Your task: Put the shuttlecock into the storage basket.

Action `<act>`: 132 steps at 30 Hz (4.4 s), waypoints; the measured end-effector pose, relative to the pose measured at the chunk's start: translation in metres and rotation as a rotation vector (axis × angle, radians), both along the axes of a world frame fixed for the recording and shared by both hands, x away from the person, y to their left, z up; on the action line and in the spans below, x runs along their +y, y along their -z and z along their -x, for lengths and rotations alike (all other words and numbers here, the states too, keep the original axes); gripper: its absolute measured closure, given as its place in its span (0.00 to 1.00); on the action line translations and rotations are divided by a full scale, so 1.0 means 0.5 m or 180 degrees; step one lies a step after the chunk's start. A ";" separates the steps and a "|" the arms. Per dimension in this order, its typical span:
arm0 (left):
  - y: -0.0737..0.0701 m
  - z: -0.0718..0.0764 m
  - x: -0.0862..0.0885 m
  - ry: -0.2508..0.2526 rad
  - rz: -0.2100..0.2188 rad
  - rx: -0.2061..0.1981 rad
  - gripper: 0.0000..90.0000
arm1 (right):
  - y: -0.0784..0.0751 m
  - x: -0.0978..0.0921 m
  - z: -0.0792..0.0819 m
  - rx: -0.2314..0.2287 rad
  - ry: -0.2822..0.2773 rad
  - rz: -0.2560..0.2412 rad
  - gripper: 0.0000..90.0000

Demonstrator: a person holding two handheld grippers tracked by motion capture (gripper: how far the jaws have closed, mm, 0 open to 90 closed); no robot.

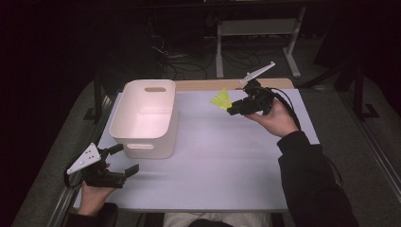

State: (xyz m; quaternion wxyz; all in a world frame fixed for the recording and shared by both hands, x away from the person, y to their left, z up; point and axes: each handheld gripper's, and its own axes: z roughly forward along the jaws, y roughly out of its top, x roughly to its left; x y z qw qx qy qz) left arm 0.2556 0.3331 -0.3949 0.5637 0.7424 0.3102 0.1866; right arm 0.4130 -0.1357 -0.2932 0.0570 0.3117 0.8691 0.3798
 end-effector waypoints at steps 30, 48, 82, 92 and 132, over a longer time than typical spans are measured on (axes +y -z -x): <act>0.000 0.001 0.001 0.0004 0.0019 -0.0007 0.00 | -0.030 0.065 0.002 -0.0074 -0.0176 -0.0021 0.71; 0.000 0.002 0.001 0.0002 0.0021 -0.0006 0.00 | -0.050 0.109 0.005 -0.0140 -0.0310 0.0003 0.71; -0.001 0.002 0.001 0.0008 0.0025 -0.0005 0.00 | -0.078 0.211 0.001 -0.0201 -0.0588 0.0046 0.71; -0.001 0.002 0.002 0.0013 0.0025 -0.0010 0.00 | -0.083 0.243 -0.002 -0.0211 -0.0664 0.0046 0.71; -0.001 0.002 0.002 0.0024 0.0027 -0.0012 0.00 | -0.069 0.356 -0.011 -0.0166 -0.0960 0.0012 0.71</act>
